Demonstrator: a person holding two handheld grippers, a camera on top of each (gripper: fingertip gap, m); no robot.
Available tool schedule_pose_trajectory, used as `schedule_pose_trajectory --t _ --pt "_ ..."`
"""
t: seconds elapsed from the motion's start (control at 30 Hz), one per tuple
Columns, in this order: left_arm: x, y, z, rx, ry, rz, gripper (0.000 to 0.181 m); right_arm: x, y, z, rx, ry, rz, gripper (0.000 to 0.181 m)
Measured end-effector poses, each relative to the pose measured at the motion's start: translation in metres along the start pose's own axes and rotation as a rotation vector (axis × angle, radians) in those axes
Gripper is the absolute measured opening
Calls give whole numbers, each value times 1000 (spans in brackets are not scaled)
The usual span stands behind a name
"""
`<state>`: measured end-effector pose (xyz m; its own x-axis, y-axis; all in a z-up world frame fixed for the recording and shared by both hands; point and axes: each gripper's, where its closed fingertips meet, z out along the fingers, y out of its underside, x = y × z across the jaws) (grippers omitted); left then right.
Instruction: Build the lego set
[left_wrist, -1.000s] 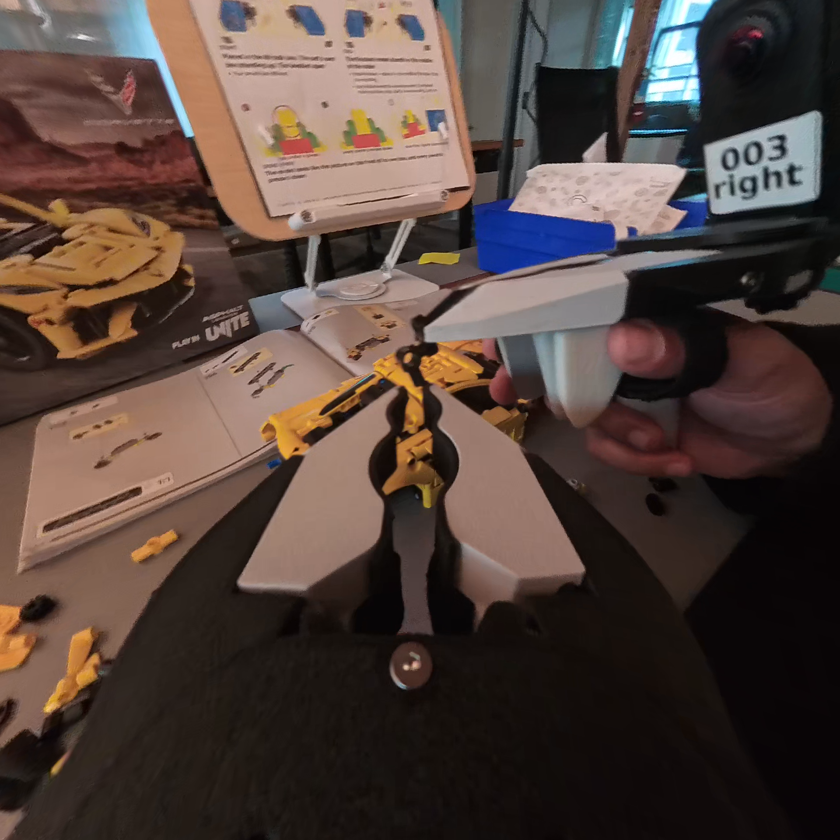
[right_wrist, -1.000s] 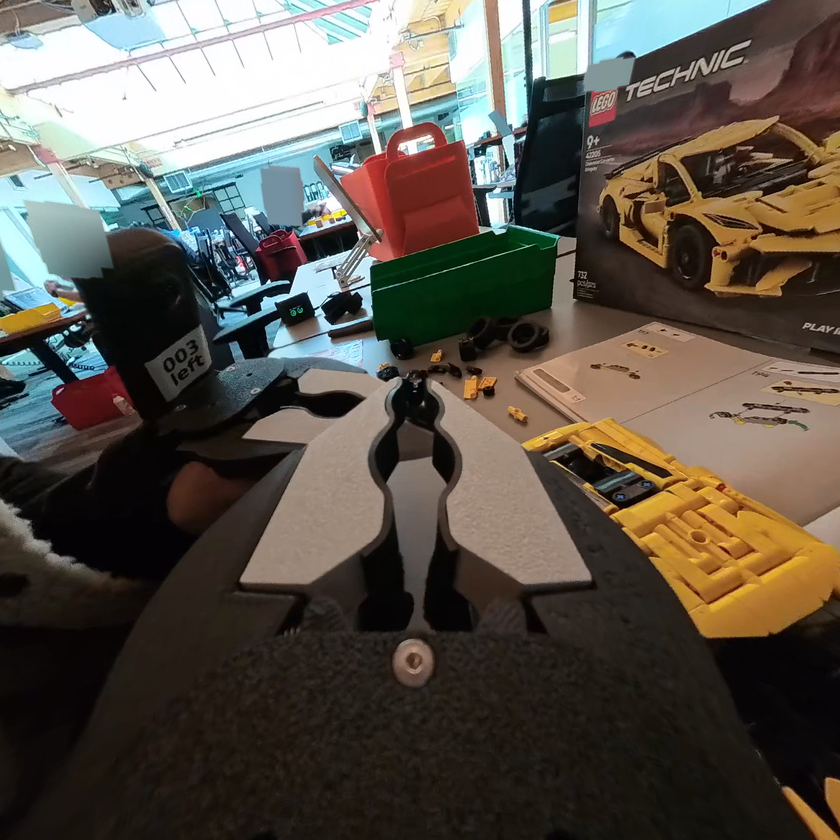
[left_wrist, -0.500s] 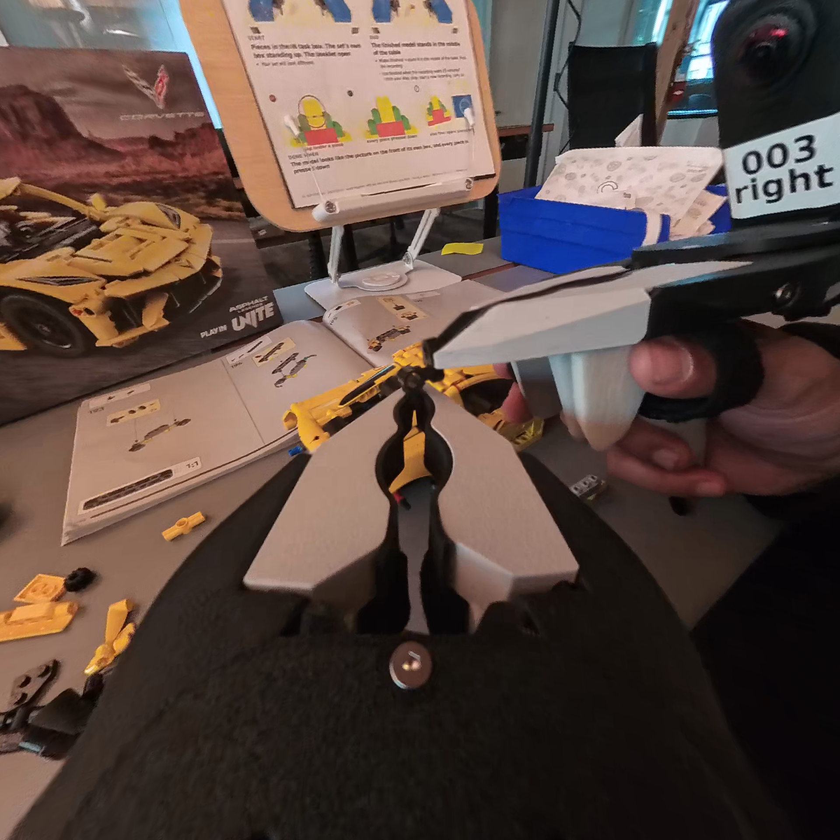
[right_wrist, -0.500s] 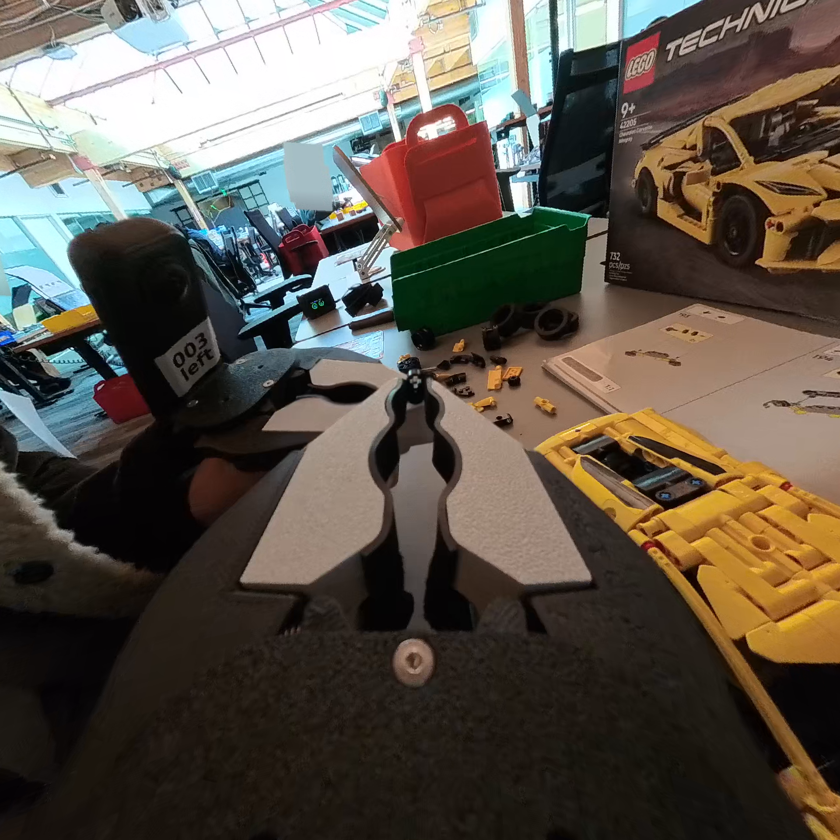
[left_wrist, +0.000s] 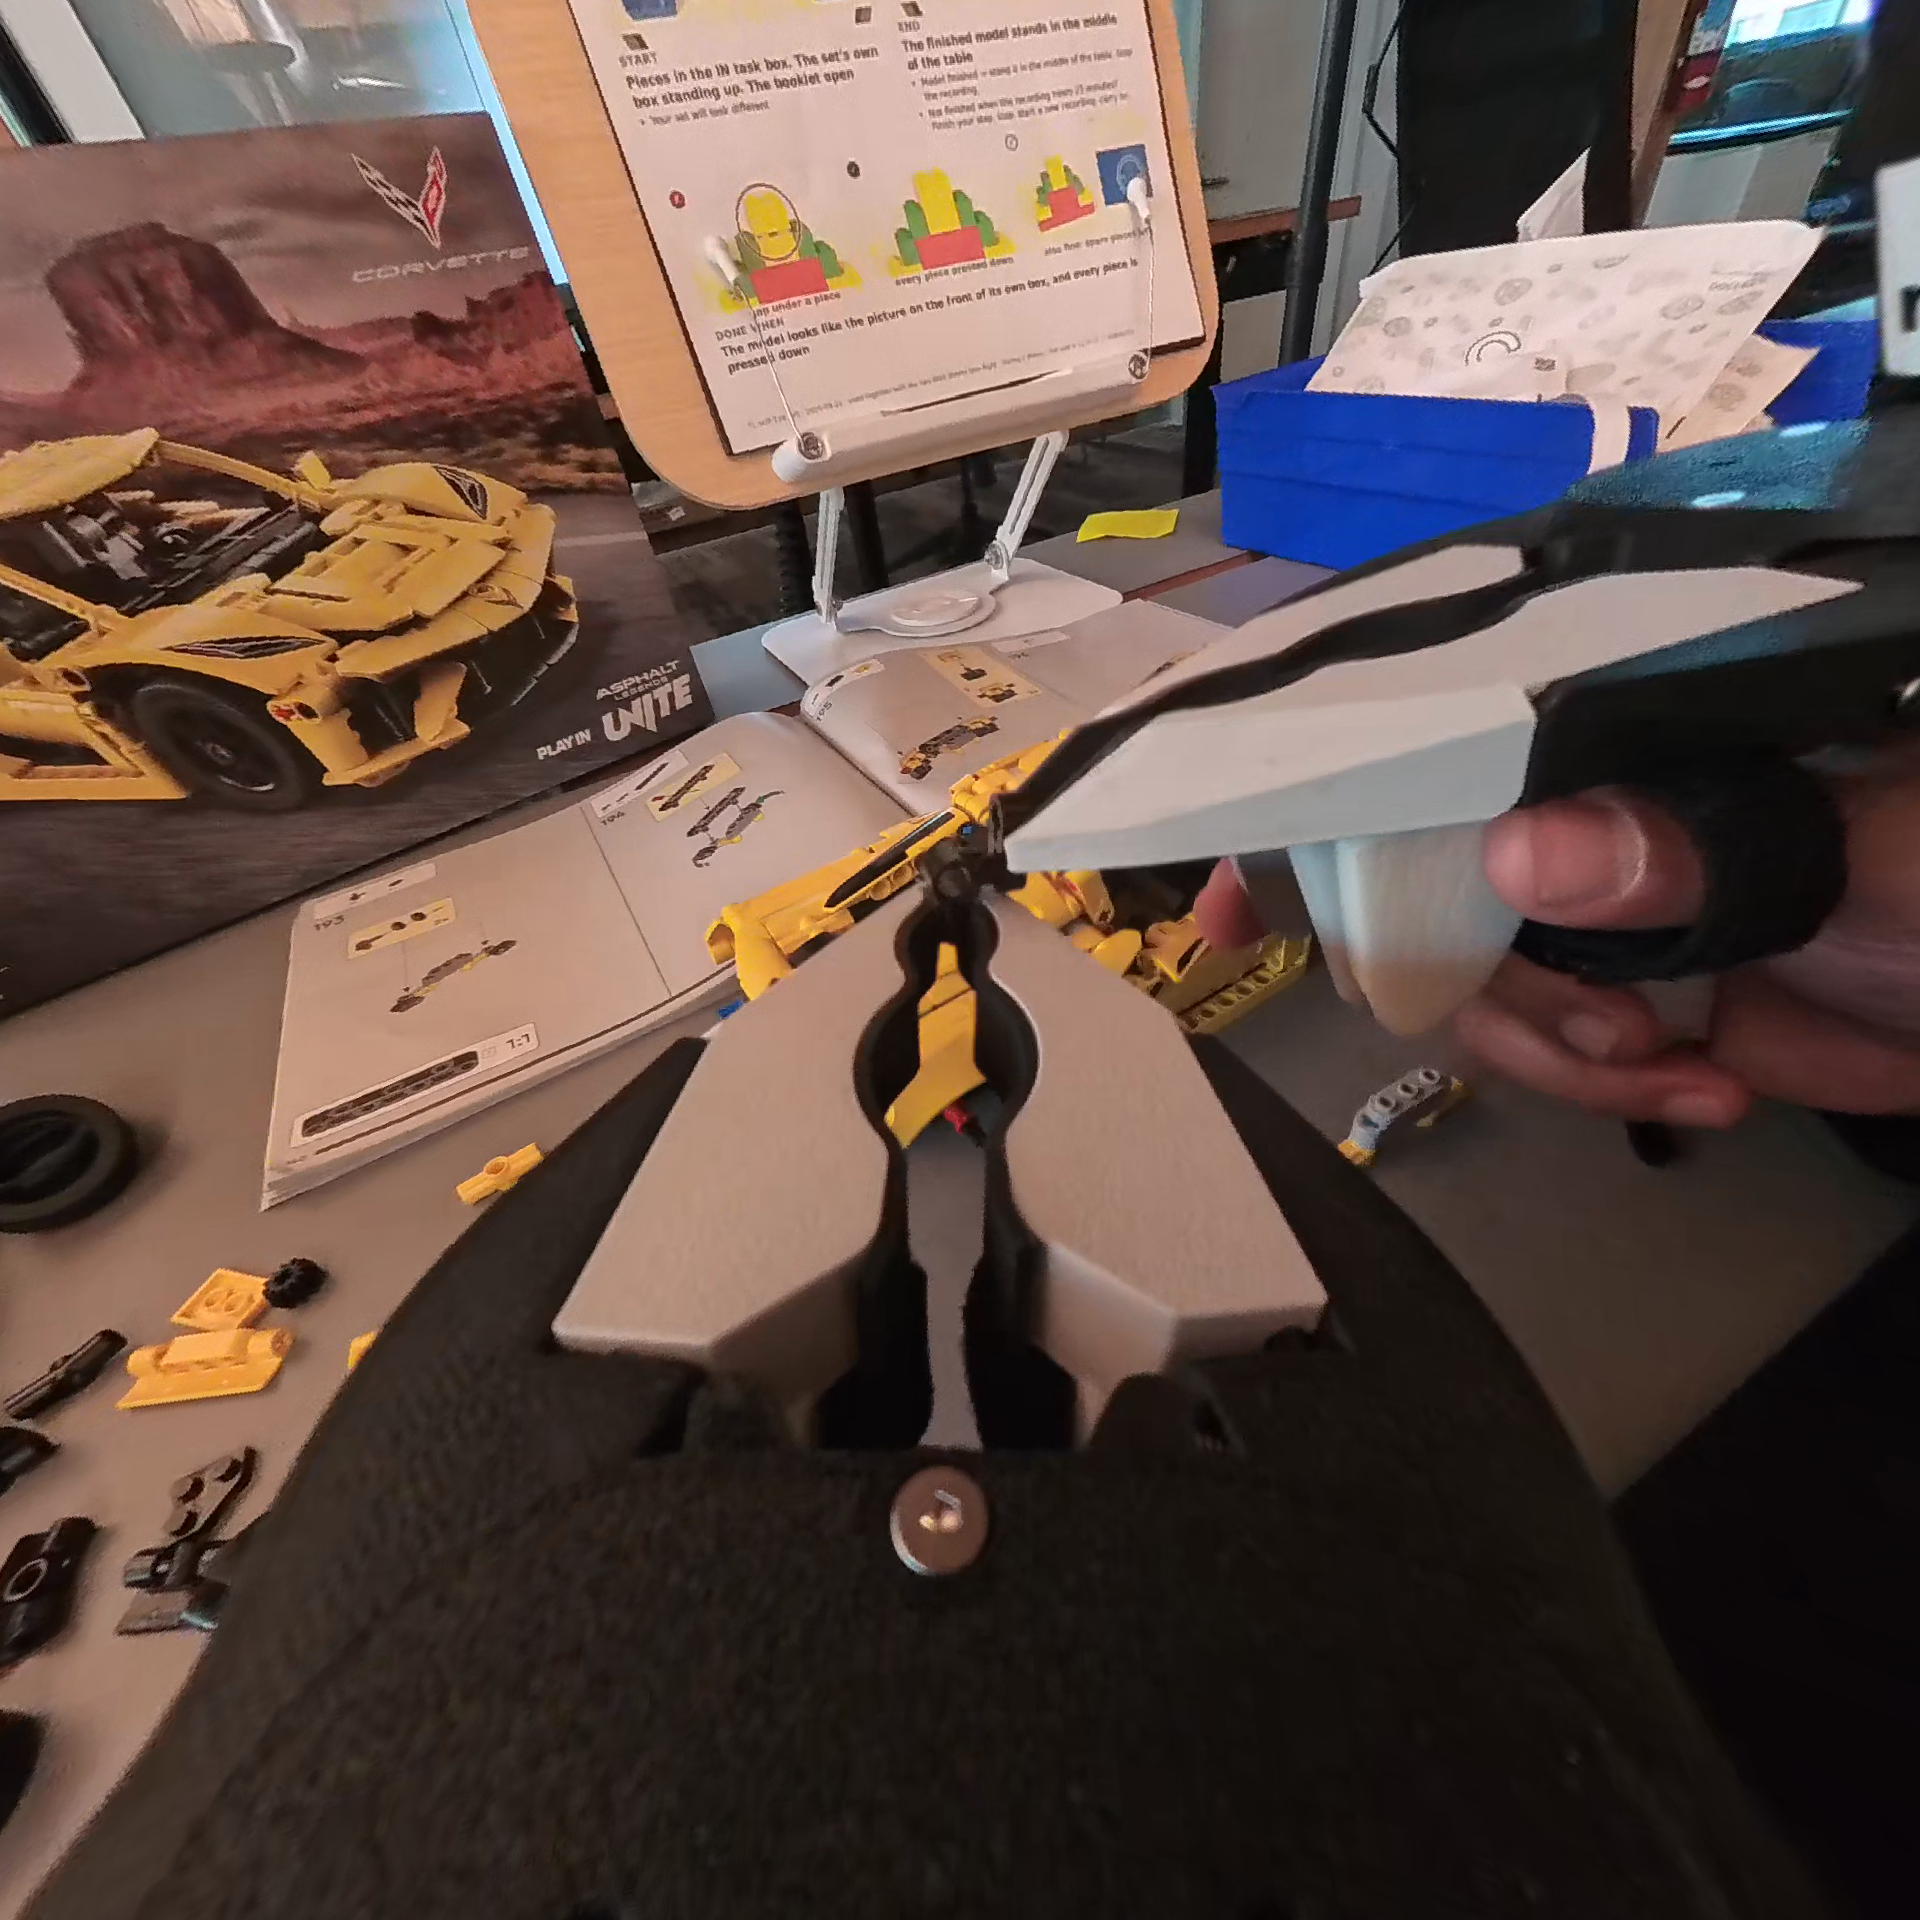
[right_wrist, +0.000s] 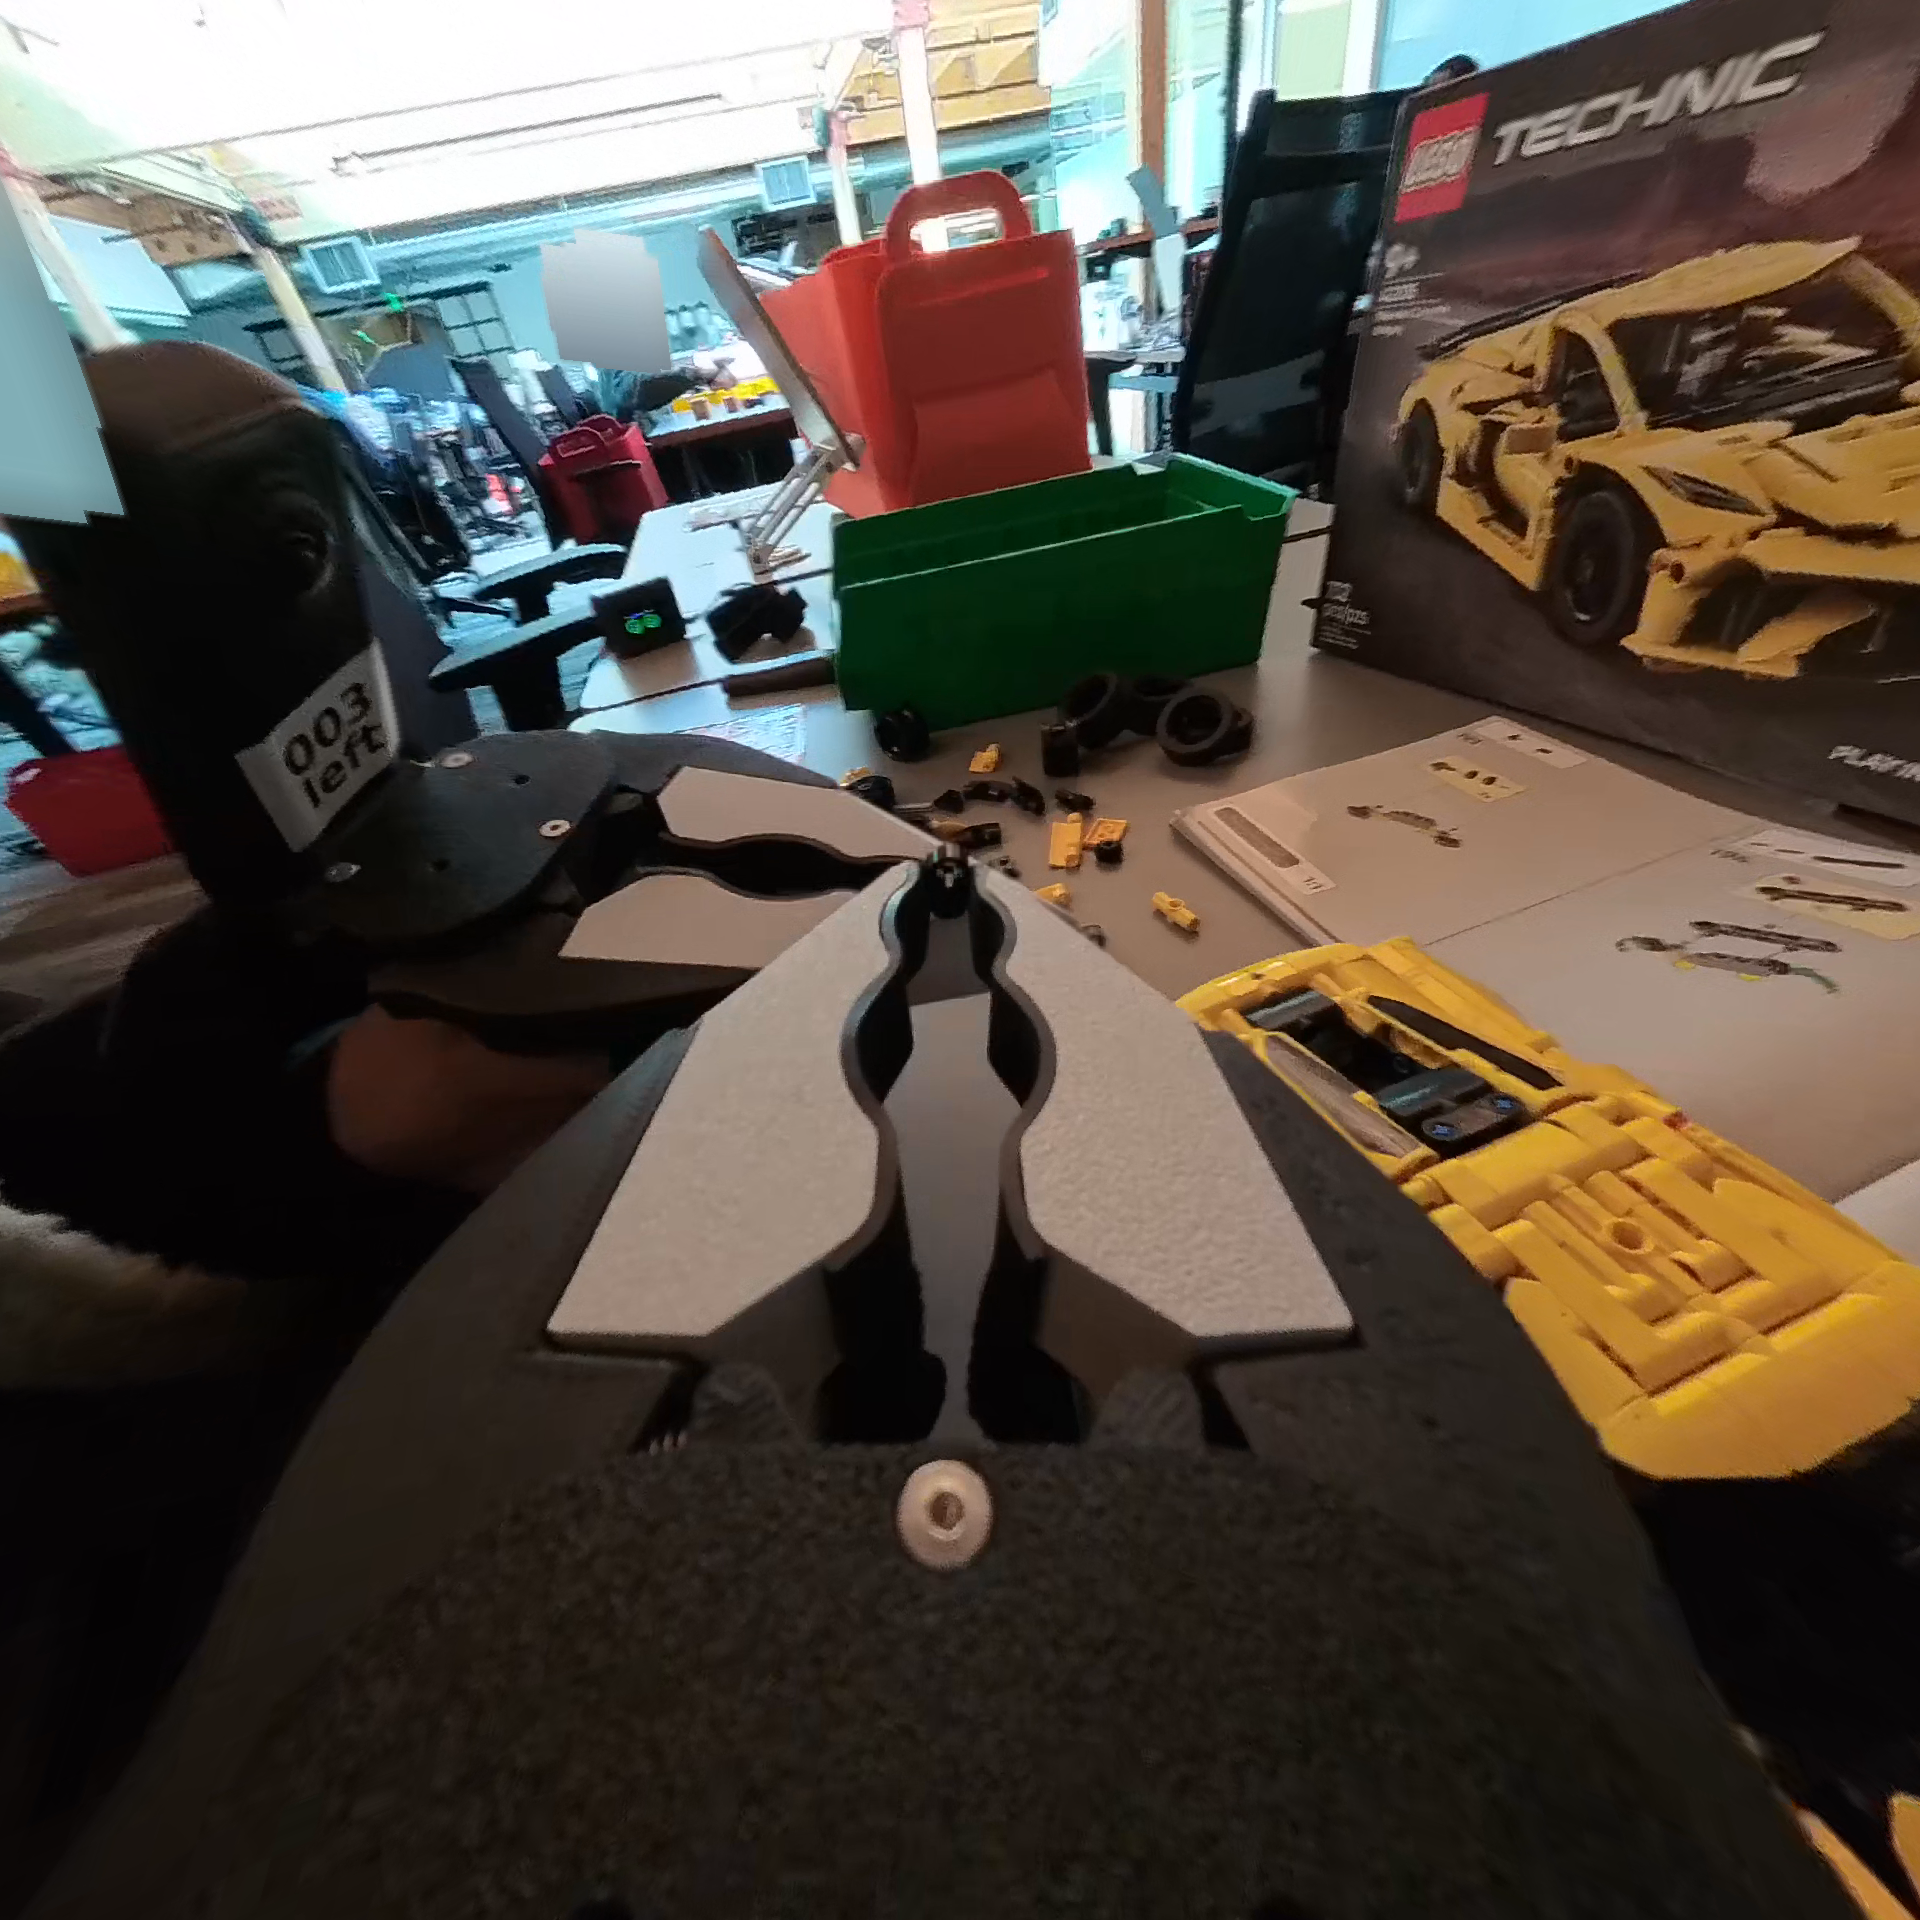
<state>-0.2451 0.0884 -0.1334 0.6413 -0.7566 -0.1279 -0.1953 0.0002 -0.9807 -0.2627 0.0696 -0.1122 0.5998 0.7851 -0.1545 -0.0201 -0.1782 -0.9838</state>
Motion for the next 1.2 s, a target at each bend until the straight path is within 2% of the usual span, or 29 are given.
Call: schedule_pose_trajectory --t 0.13,0.3,0.6,0.8,0.93,1.03,1.2 --pt "-1 -2 0 9 -4 4 14 9 1 -2 -5 23 35 5" --pt "1 -6 -3 27 -19 75 3 7 -1 -3 5 12 43 6" --pt "9 2 -2 -24 29 132 2 7 7 -3 -55 -16 44 5" --pt "12 0 -4 -26 10 185 1 5 4 -3 -13 -43 108 5" --pt "23 2 -2 -31 80 150 0 4 1 0 -1 -65 143 6" --pt "14 5 0 -46 66 82 0 8 1 -1 -23 -35 111 7" --pt "12 7 0 -55 59 99 0 13 5 -4 -52 -44 107 7"
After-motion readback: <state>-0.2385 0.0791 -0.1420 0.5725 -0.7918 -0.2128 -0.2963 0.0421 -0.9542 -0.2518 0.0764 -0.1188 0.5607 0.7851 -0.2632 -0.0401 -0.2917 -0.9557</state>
